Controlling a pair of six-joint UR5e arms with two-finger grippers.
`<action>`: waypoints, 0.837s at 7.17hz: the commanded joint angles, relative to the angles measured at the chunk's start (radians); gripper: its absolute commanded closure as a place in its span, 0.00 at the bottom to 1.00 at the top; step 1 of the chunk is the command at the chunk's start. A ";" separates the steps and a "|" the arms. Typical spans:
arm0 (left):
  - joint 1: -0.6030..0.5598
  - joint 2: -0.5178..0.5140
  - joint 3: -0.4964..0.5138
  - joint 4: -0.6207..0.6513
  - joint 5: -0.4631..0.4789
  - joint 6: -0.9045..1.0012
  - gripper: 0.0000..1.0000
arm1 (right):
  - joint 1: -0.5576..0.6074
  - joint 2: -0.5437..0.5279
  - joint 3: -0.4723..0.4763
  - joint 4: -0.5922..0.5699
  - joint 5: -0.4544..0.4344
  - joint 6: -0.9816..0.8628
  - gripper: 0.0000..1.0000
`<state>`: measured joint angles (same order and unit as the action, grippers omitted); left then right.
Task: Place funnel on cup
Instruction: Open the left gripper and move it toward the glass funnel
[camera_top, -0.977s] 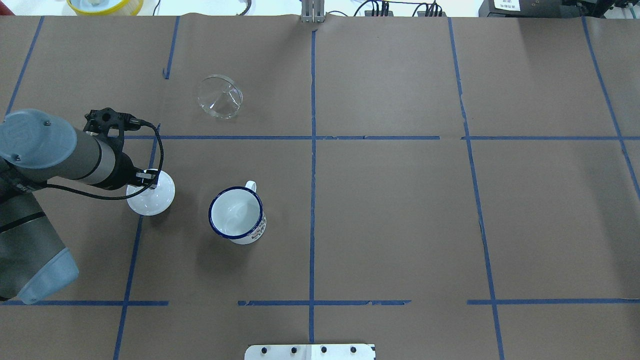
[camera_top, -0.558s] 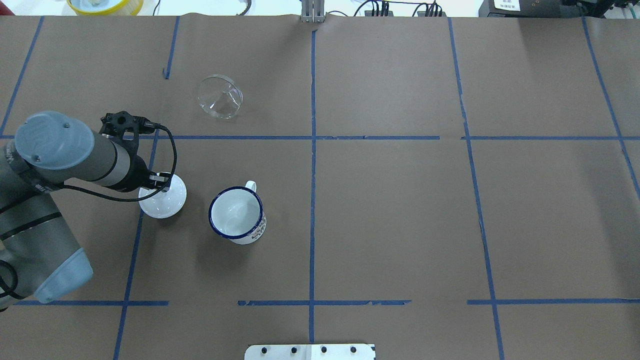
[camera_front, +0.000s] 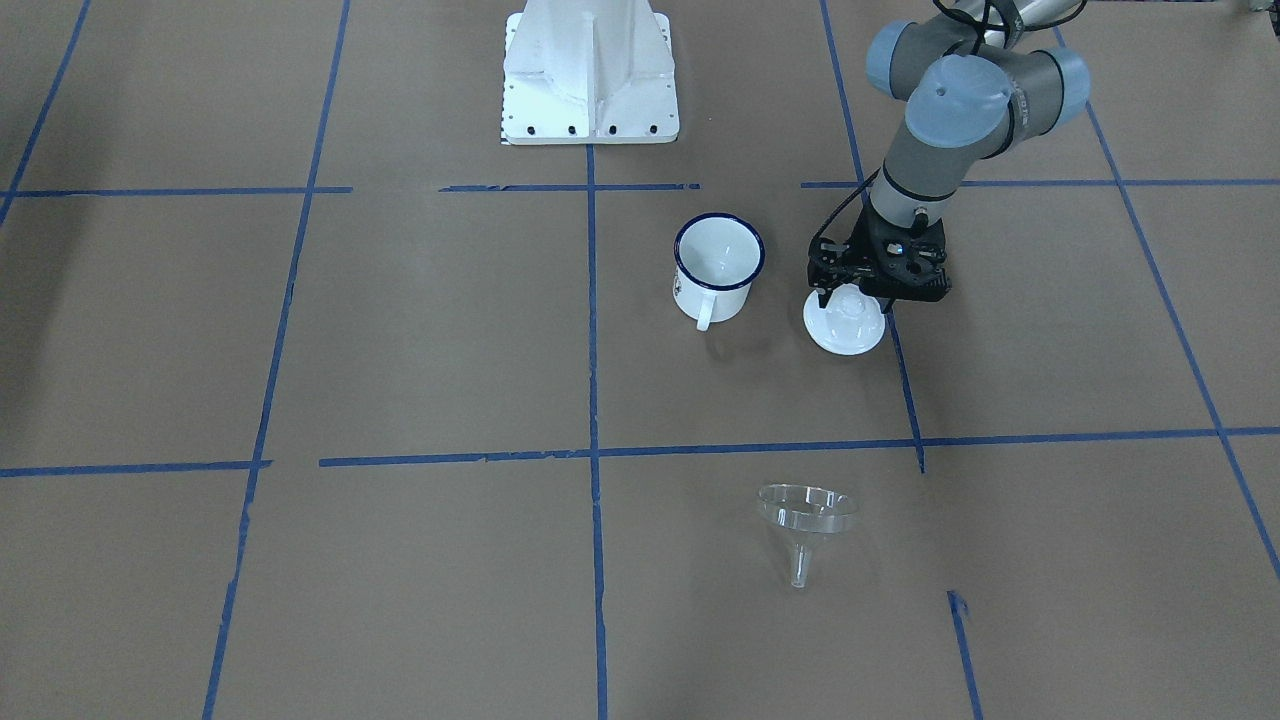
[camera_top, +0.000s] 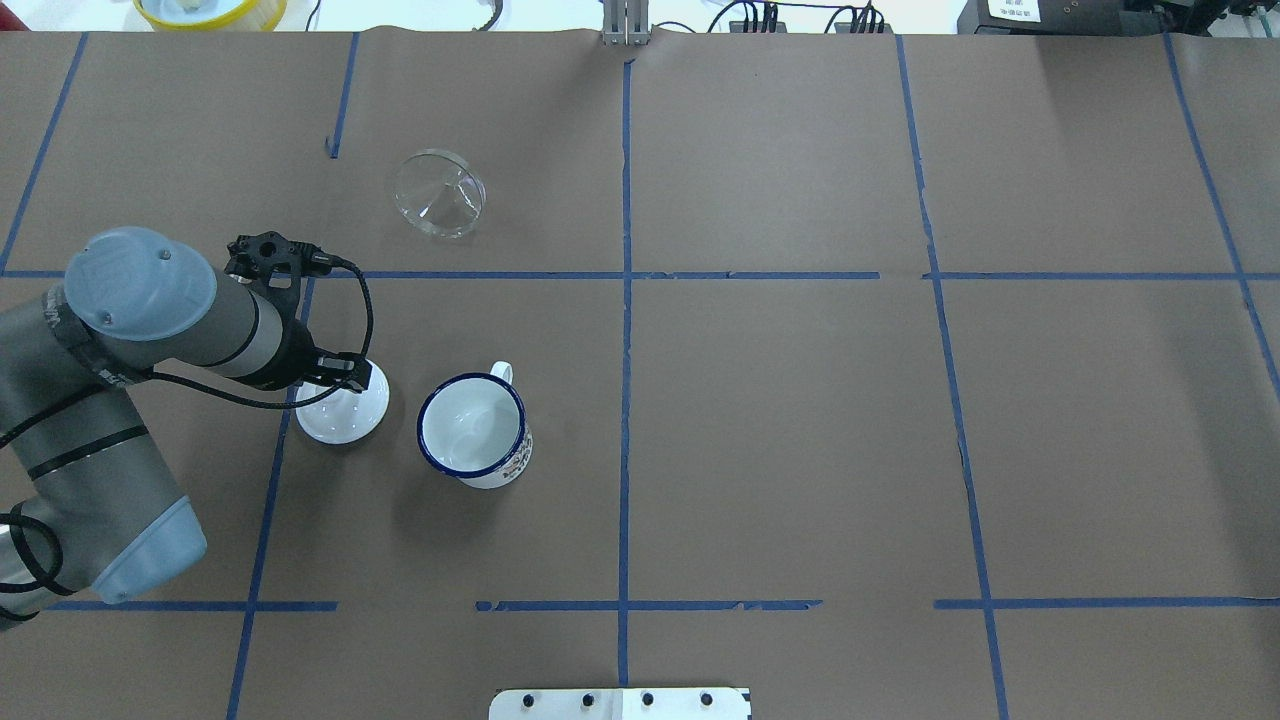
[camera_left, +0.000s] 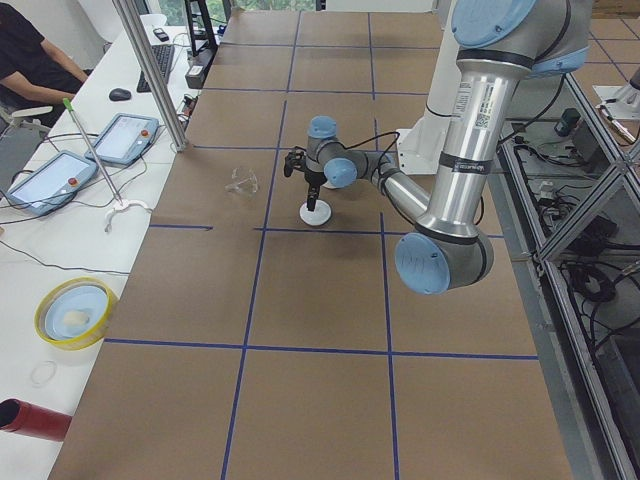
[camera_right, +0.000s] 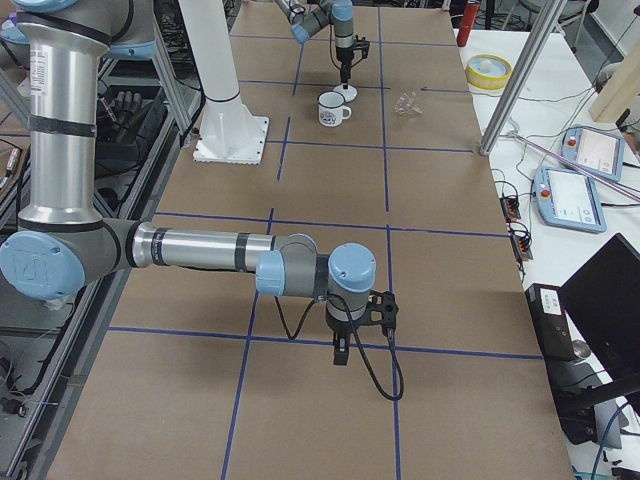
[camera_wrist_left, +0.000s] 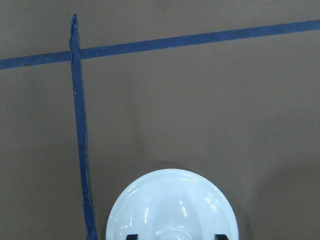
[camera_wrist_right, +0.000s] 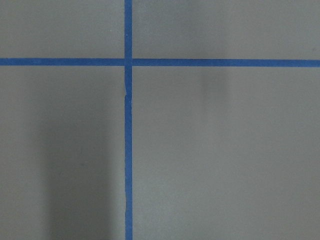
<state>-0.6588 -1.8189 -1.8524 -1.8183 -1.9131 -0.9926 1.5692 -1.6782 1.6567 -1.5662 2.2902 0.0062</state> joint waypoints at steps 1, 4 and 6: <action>-0.059 -0.057 -0.008 -0.006 0.000 -0.132 0.00 | 0.000 0.000 0.000 0.000 0.000 0.000 0.00; -0.133 -0.260 0.115 -0.091 0.025 -0.593 0.00 | 0.000 0.000 0.000 0.000 0.000 0.000 0.00; -0.128 -0.362 0.332 -0.244 0.175 -0.859 0.00 | 0.000 0.000 0.000 0.000 0.000 0.000 0.00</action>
<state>-0.7874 -2.1096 -1.6628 -1.9773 -1.8150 -1.6768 1.5693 -1.6782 1.6567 -1.5662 2.2902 0.0062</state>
